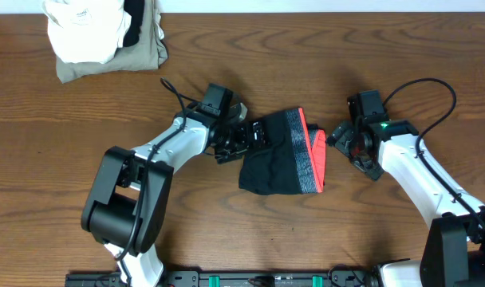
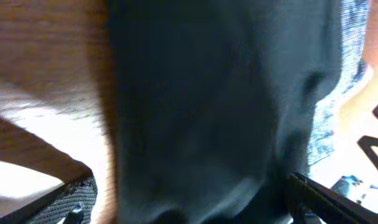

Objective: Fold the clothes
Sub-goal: 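Lift the black bundle with the left gripper toward the top-left stack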

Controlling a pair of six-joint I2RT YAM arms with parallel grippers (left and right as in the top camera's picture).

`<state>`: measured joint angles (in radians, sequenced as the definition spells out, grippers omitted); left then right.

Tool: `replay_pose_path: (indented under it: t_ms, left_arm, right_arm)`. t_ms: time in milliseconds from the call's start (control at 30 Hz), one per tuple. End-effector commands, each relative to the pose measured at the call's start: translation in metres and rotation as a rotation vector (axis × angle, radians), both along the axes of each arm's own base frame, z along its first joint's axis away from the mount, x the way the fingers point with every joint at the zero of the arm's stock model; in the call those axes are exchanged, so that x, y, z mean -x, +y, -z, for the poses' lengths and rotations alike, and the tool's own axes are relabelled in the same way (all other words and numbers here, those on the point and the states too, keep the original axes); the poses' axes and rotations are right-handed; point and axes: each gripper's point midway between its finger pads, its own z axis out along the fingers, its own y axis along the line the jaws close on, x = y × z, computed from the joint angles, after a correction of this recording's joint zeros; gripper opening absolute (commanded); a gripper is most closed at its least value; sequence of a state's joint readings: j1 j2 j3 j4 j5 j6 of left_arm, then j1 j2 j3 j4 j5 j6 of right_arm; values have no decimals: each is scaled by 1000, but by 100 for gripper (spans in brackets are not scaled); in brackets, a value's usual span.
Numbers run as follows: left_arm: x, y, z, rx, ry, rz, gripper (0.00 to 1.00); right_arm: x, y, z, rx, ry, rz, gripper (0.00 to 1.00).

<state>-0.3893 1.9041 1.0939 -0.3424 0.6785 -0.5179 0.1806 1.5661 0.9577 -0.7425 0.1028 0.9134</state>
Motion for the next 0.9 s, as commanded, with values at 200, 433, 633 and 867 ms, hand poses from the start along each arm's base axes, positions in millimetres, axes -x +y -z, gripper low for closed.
replay_pose_path:
  t_ms: [200, 433, 633, 867]
  left_arm:
    - [15, -6, 48, 17, 130, 18, 97]
    - [17, -5, 53, 10, 147, 17, 55]
    - [16, -5, 53, 11, 143, 17, 24]
    - [0, -9, 46, 34, 78, 23, 6]
  right_arm:
    - [3, -4, 5, 19, 15, 12, 99]
    - [2, -4, 5, 18, 12, 12, 99]
    - [2, -4, 5, 18, 12, 12, 99]
    - [2, -4, 5, 18, 12, 12, 99]
